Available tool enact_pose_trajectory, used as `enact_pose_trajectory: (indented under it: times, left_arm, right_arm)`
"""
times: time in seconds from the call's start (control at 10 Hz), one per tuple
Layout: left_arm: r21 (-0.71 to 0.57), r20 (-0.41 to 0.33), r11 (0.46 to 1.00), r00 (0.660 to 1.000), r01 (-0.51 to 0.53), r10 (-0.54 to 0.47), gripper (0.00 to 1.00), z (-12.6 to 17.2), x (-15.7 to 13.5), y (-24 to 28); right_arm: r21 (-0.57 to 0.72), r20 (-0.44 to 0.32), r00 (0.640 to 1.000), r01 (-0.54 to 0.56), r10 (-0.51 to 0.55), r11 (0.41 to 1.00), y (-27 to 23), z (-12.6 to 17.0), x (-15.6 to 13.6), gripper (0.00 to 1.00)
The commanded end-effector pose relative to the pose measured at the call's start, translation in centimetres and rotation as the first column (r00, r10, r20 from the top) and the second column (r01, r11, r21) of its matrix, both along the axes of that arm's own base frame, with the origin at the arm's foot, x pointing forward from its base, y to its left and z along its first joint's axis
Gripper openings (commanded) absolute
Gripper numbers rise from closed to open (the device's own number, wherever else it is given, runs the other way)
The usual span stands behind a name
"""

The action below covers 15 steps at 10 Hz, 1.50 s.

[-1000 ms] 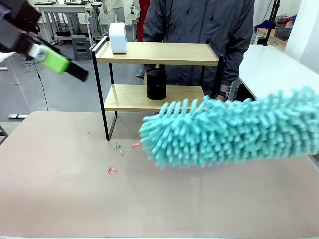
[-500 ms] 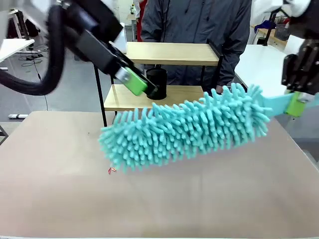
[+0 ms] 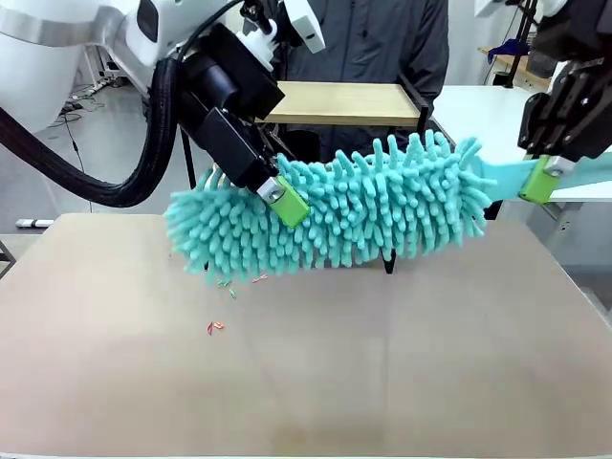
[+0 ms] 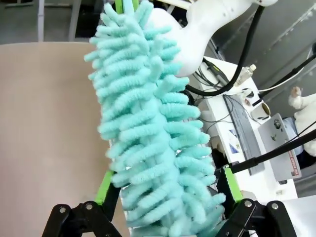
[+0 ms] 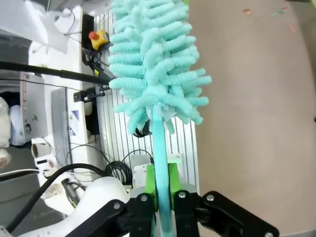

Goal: Clean the shelf.
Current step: Hand the Duster back to the human.

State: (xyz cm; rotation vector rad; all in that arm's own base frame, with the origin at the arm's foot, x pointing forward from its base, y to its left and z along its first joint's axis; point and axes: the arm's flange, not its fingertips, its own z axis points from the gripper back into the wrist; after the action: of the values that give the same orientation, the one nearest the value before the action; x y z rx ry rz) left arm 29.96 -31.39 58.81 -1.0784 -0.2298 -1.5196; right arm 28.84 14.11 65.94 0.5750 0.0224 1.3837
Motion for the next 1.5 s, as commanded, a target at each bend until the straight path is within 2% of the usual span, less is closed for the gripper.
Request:
enact_pose_trajectory:
  times: [0.0, 0.2, 0.3, 0.4, 0.5, 0.7, 0.8, 0.9, 1.0, 1.2, 1.3, 1.4]
  left_arm:
    - [-0.012, 0.022, 0.999, 0.999, 0.042, -0.042, 1.00, -0.5, -0.5, 0.3]
    - [0.014, 0.012, 1.000, 1.000, 0.020, -0.020, 1.00, -0.8, -0.5, 0.2]
    - [0.013, 0.027, 0.999, 0.999, 0.035, -0.035, 0.41, -0.9, -0.5, 0.2]
    - [0.017, 0.031, 0.999, 0.999, 0.030, -0.030, 0.40, -0.8, -0.5, 0.2]
    - [0.025, 0.032, 0.999, 0.999, 0.025, -0.026, 0.00, -0.8, -0.4, 0.2]
    - [0.028, 0.031, 0.999, 0.999, 0.021, -0.021, 0.00, -1.0, -0.4, 0.1]
    - [0.035, 0.036, 0.999, 0.999, 0.011, -0.012, 0.13, -1.1, -0.4, 0.0]
    - [0.037, 0.033, 0.999, 0.999, 0.010, -0.011, 0.04, -1.2, -0.4, 0.0]
    - [0.036, 0.033, 0.999, 0.999, 0.010, -0.011, 0.00, -1.2, -0.4, -0.1]
    - [0.038, 0.029, 0.999, 1.000, 0.007, -0.009, 0.00, -1.1, -0.2, -0.1]
    - [0.043, 0.029, 0.999, 1.000, 0.006, -0.007, 0.00, -1.2, -0.1, 0.0]
    - [0.057, 0.026, 0.998, 1.000, -0.006, 0.005, 0.00, -1.5, 0.1, 0.3]
  right_arm:
    - [0.030, 0.002, 0.998, 0.061, -0.061, 0.998, -0.2, -0.2, 0.3, 0.12]
    - [0.023, -0.004, 0.998, 0.063, -0.063, 0.998, 0.1, -0.6, 0.5, 0.12]
    - [0.025, -0.003, 0.998, 0.064, -0.064, 0.998, 0.1, -0.6, 0.4, 0.12]
    - [0.030, -0.002, 0.998, 0.067, -0.067, 0.997, 0.0, -0.6, 0.4, 0.12]
    - [0.034, 0.000, 0.998, 0.070, -0.070, 0.997, -0.2, -0.5, 0.3, 0.12]
    - [0.035, 0.002, 0.998, 0.066, -0.066, 0.997, -0.5, -0.4, 0.1, 0.12]
    - [0.032, -0.001, 0.998, 0.060, -0.060, 0.998, -0.5, -0.5, 0.1, 0.12]
    - [0.031, -0.003, 0.998, 0.055, -0.055, 0.998, -0.5, -0.6, 0.1, 0.12]
    - [0.031, -0.008, 0.999, 0.054, -0.054, 0.998, -0.6, -0.6, 0.1, 0.12]
    - [0.042, -0.011, 0.999, 0.053, -0.053, 0.998, -0.7, -0.6, 0.1, 0.12]
    - [0.098, -0.031, 0.996, 0.087, -0.084, 0.991, -1.3, -0.4, 0.1, 0.72]
    - [0.212, -0.055, 0.982, 0.186, -0.178, 0.960, -2.6, -0.1, 0.2, 0.71]
